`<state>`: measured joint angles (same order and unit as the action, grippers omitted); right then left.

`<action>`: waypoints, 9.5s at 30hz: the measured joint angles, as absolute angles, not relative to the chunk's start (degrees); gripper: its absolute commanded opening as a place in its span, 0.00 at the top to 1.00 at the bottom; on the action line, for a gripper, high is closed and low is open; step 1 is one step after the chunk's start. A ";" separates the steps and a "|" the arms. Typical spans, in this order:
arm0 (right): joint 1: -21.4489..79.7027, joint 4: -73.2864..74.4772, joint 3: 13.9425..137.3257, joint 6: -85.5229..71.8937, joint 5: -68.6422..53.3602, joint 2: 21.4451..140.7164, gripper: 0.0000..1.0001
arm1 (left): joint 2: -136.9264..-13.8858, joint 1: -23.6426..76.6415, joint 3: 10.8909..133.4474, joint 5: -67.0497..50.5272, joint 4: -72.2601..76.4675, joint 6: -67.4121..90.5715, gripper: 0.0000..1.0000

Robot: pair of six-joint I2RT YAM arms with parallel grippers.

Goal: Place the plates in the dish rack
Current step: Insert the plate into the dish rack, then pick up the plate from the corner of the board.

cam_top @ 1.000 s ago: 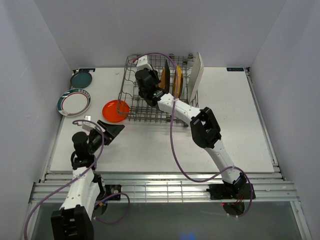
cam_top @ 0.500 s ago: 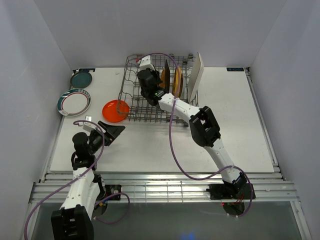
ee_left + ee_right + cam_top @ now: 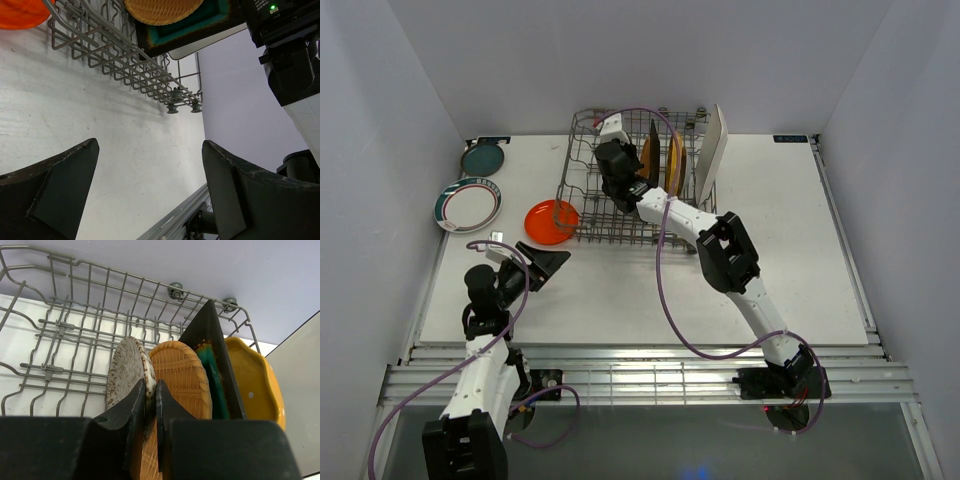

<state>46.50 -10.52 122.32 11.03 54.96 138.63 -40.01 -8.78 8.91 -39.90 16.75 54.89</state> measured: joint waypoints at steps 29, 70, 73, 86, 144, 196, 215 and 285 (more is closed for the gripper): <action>48.88 -24.64 103.96 1.54 57.58 134.61 0.92 | -40.01 -8.78 8.80 -40.58 17.21 55.00 0.06; 49.50 -5.89 97.19 -13.15 44.38 133.71 0.74 | -39.92 -8.78 8.78 -41.36 18.06 55.18 0.06; 49.50 -5.87 97.19 -13.23 44.38 133.69 0.74 | -39.92 -8.78 8.78 -41.36 18.06 55.22 0.06; 49.50 -5.69 97.17 -13.50 44.62 133.69 0.57 | -39.92 -8.78 8.69 -41.39 18.09 55.35 0.06; 52.14 -17.04 49.76 -10.37 25.19 74.78 0.92 | -44.16 -8.78 8.71 -23.99 18.50 61.89 0.09; 52.14 -24.18 26.35 -12.45 24.84 49.56 0.85 | -99.53 -18.22 37.45 17.98 26.46 92.62 0.16; 52.14 -24.60 26.35 -13.13 24.62 50.89 0.85 | -111.35 -18.22 42.30 18.46 39.38 93.60 0.47; 52.14 -25.21 32.14 -16.47 7.88 57.54 0.63 | -55.11 -18.63 7.84 -26.57 38.13 87.09 1.00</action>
